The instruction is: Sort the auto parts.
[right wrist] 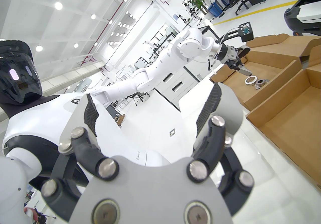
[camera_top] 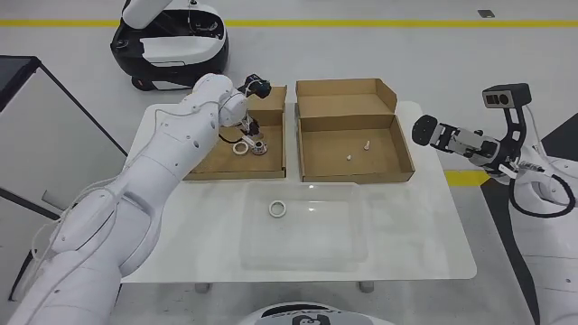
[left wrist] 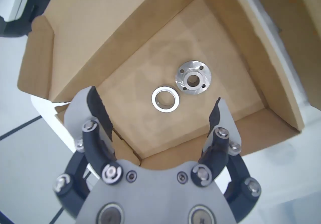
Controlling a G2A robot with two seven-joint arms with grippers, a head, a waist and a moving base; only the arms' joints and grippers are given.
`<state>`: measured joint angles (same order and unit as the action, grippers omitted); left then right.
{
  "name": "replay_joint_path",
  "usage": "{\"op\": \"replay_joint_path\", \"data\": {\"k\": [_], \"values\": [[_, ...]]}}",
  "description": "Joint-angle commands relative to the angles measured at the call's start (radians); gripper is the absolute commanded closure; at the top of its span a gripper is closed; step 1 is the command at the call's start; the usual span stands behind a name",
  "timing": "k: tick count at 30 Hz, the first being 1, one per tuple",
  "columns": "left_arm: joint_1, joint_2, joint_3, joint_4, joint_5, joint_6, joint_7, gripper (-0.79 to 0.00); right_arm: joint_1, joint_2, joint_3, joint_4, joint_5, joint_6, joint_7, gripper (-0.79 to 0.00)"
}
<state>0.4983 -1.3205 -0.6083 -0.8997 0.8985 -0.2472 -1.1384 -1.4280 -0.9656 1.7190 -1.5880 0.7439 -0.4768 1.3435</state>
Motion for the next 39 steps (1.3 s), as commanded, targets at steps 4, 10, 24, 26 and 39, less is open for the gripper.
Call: {"op": "replay_joint_path", "data": {"k": [4, 10, 24, 26, 39], "values": [[0.059, 0.055, -0.082, -0.198, -0.002, -0.093, -0.065, -0.785, 0.0, 0.0, 0.0, 0.0, 0.0, 0.0, 0.0, -0.785], [0.17, 0.114, -0.182, -0.462, -0.06, -0.188, -0.2, -0.785, 0.0, 0.0, 0.0, 0.0, 0.0, 0.0, 0.0, -0.785], [0.271, 0.201, -0.152, -0.807, -0.119, -0.257, -0.178, -0.785, 0.0, 0.0, 0.0, 0.0, 0.0, 0.0, 0.0, -0.785], [0.271, 0.201, -0.152, -0.807, -0.119, -0.257, -0.178, -0.785, 0.0, 0.0, 0.0, 0.0, 0.0, 0.0, 0.0, -0.785], [0.281, 0.214, -0.068, -0.854, -0.069, -0.284, -0.151, -0.785, 0.0, 0.0, 0.0, 0.0, 0.0, 0.0, 0.0, -0.785]]}}
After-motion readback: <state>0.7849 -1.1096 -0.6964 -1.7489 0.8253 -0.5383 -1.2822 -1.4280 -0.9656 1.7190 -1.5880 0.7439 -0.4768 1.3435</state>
